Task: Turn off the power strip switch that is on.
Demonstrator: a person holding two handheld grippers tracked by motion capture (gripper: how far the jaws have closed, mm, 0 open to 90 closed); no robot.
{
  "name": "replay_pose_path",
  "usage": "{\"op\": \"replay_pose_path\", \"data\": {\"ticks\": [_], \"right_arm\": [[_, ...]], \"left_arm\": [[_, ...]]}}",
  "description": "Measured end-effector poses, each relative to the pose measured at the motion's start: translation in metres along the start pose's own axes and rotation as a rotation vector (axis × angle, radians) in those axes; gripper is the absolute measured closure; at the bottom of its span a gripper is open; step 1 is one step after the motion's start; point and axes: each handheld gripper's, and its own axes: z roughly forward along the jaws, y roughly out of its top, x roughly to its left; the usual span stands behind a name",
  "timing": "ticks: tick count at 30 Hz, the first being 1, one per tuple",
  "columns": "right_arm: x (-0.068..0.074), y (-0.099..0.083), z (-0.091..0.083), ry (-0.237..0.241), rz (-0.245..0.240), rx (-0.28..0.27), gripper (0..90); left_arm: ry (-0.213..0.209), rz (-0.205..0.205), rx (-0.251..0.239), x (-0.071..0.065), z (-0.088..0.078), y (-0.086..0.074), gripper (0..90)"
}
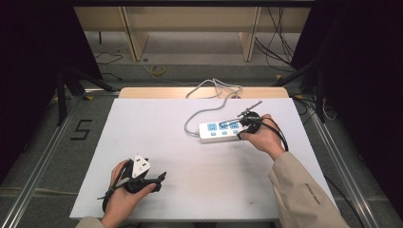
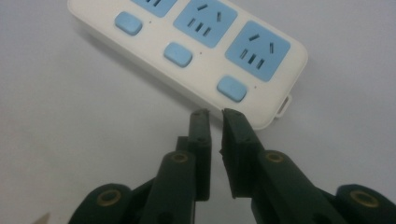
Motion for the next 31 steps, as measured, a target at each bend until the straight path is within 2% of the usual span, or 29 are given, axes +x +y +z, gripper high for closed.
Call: {"op": "replay_pose_path", "data": {"ticks": [3,13,19,26,31], "right_arm": [[0.002,-0.010,-0.004,0.010,0.004,-0.017,74.4],[0.011,-0.053,-0.016,0.048,0.008,-0.130,60.2],[0.014,-0.083,-0.022,0.060,0.032,-0.189,56.2],[0.024,-0.122,-0.029,0.064,0.030,-0.273,51.4],[0.030,-0.137,-0.034,0.073,0.035,-0.331,46.3]], "left_arm": [[-0.002,-0.004,0.004,0.000,0.001,-0.001,19.9],[-0.005,-0.010,0.013,0.001,0.002,-0.002,19.6],[-0.008,-0.010,0.021,0.000,0.002,-0.002,19.4],[-0.007,-0.013,0.024,0.001,0.002,-0.003,19.3],[-0.009,-0.011,0.025,0.000,0.003,-0.002,19.3]]}}
